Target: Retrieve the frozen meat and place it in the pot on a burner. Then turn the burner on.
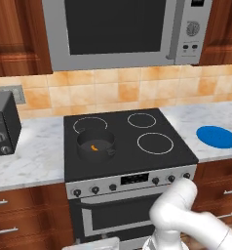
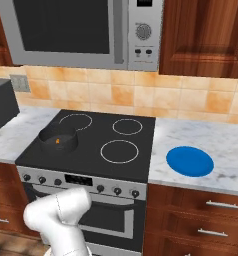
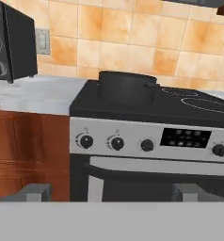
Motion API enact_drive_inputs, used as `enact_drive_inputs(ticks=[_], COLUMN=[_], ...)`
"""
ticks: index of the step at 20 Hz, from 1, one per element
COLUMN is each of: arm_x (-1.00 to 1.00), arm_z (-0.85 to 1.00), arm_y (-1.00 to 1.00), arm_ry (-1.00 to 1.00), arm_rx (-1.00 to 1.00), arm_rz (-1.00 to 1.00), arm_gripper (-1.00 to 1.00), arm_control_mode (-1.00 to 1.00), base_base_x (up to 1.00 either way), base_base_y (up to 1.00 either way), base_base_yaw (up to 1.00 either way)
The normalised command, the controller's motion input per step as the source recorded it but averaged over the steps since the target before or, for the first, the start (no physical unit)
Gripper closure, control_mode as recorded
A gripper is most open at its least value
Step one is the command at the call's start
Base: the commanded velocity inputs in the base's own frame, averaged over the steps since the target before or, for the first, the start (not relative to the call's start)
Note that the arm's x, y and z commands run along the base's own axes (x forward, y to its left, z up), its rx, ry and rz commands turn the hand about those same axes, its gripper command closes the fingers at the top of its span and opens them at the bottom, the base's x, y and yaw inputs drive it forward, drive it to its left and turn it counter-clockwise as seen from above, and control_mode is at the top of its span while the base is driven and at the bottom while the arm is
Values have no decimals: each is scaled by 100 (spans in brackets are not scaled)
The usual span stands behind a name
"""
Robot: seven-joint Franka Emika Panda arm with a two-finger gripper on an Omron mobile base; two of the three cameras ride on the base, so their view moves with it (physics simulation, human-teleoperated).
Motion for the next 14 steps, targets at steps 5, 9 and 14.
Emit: enact_drive_inputs(ticks=[5, 9, 14], arm_x=[41, 42, 37], arm_z=[-67, -18, 8], arm_y=[-4, 3, 24], arm_ry=[-31, -31, -10], arm_rx=[-2, 2, 4], arm_rz=[3, 0, -9], arm_gripper=[-100, -100, -100], arm_control_mode=[-100, -100, -100], base_base_x=[0, 0, 0], base_base_y=[0, 0, 0], base_base_yaw=[0, 0, 0])
